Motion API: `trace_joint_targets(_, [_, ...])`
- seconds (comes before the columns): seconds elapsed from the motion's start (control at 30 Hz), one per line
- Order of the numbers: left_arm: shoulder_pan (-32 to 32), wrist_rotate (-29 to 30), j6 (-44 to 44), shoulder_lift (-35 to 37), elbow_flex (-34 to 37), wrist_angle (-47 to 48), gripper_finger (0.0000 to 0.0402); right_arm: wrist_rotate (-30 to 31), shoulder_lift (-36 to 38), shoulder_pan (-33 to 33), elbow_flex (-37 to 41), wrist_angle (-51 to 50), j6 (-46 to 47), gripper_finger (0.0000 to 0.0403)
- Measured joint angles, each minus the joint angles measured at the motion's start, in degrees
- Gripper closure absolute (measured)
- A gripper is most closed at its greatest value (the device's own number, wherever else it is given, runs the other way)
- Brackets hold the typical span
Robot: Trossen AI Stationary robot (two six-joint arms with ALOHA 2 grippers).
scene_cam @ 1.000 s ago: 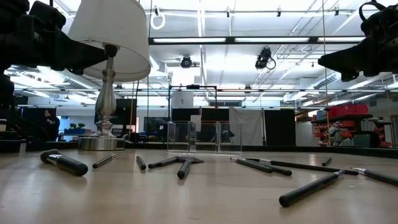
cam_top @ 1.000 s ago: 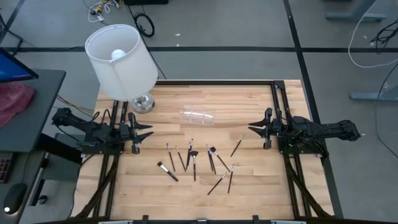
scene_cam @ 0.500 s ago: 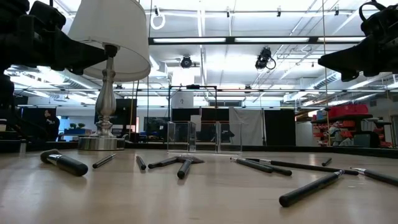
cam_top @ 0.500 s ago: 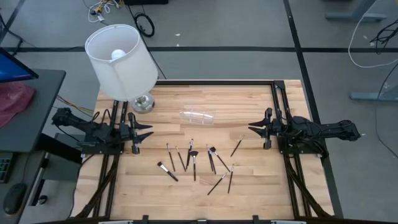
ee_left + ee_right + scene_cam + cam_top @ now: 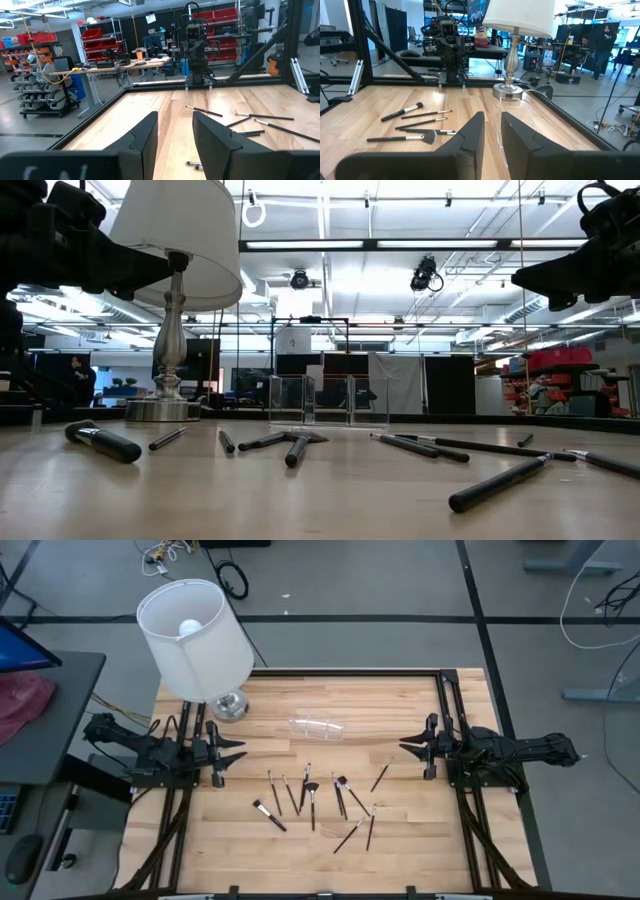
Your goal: Put items in baskets/containers
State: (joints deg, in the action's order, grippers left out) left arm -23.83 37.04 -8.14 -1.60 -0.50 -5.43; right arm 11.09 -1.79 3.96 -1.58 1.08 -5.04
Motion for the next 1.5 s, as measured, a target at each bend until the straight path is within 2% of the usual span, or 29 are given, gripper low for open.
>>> trace_joint_targets(0.37, [0.0,-0.9,2.5,0.0,0.0,-0.3,0.0275,0.0,0.0,0.0,0.0,0.0,0.0,0.0334])
trace_joint_targets(0.67, [0.0,-2.2,11.9,-0.3,0.0,-0.3,0.0275,0.0,0.0,0.0,0.0,0.0,0.0,0.0334])
trace_joint_targets(0.9, [0.0,-5.3,13.6,-0.3,0.0,-0.2,0.0275,0.0,0.0,0.0,0.0,0.0,0.0,0.0334])
trace_joint_targets(1.17, [0.0,-5.4,13.3,-0.3,0.0,-0.7,0.0275,0.0,0.0,0.0,0.0,0.0,0.0,0.0334])
trace_joint_targets(1.5, [0.0,-2.6,7.4,-0.3,0.0,-13.8,0.0275,0.0,0.0,0.0,0.0,0.0,0.0,0.0334])
